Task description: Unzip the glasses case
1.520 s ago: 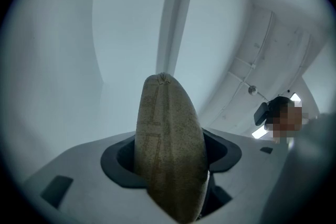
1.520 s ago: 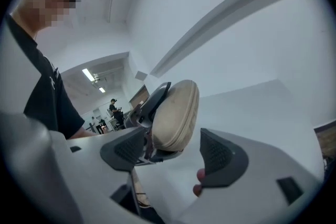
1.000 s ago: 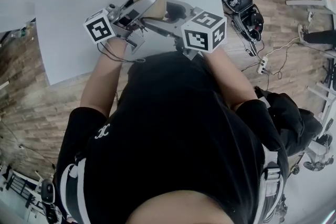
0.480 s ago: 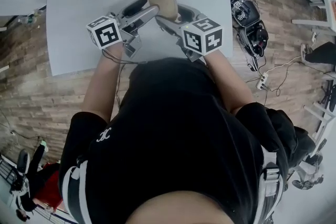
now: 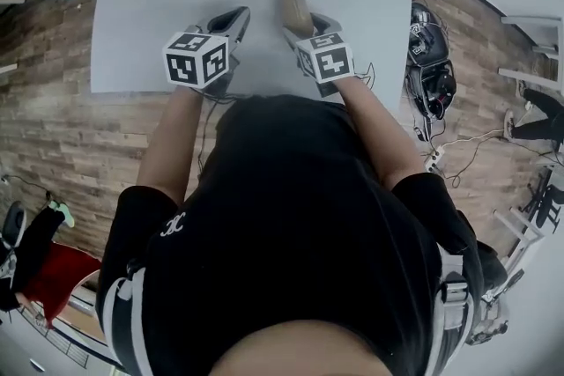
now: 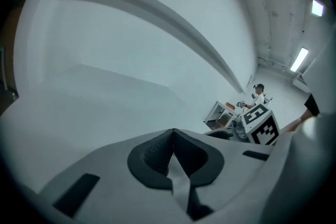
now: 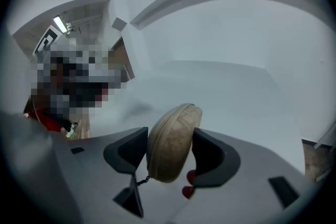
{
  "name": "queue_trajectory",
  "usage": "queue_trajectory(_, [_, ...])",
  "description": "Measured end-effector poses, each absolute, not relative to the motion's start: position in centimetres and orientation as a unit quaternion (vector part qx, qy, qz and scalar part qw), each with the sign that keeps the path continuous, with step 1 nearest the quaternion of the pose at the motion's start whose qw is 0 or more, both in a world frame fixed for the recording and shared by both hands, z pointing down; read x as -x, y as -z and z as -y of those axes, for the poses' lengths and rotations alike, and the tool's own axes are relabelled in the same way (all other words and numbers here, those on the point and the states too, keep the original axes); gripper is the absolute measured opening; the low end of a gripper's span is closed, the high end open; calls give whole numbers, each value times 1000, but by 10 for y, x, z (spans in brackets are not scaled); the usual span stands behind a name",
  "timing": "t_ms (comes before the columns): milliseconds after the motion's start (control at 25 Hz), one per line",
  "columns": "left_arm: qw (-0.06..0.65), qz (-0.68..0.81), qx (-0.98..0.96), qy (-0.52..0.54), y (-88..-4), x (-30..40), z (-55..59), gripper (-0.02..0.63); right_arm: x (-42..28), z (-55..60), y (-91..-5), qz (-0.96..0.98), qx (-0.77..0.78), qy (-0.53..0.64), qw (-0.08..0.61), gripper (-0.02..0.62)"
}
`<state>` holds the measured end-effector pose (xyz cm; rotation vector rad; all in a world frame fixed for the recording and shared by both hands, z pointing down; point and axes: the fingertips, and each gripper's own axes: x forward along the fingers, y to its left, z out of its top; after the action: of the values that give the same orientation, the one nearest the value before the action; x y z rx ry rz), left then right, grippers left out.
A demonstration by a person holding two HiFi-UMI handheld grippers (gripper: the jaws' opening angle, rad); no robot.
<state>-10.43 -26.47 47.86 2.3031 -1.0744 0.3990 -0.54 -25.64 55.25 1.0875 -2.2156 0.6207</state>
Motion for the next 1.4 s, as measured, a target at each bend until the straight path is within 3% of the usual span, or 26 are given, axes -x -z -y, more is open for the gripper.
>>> queue_trajectory(520, [280, 405, -853, -173, -494, 112, 249, 2, 17, 239, -611, 829, -387, -249, 316, 287])
queue_trajectory(720, [275, 439, -842, -151, -488, 113, 261, 2, -2, 237, -582, 834, -430, -224, 263, 296])
queue_trajectory(840, [273, 461, -834, -135, -483, 119, 269, 2, -11, 243, -546, 838, -450, -254, 176, 295])
queue_trajectory(880, [270, 465, -832, -135, -482, 120, 270, 2, -16, 246, -530, 836, -459, -266, 144, 262])
queue_trajectory(920, [266, 467, -832, -137, -482, 119, 272, 2, -22, 250, -515, 833, -470, -268, 118, 31])
queue_trajectory(1160, [228, 471, -837, -160, -474, 109, 272, 2, -25, 262, -451, 838, -489, -236, 59, 12])
queue_trajectory(1400, [208, 453, -851, -164, -461, 114, 260, 2, -7, 252, -441, 827, -510, -228, 57, 12])
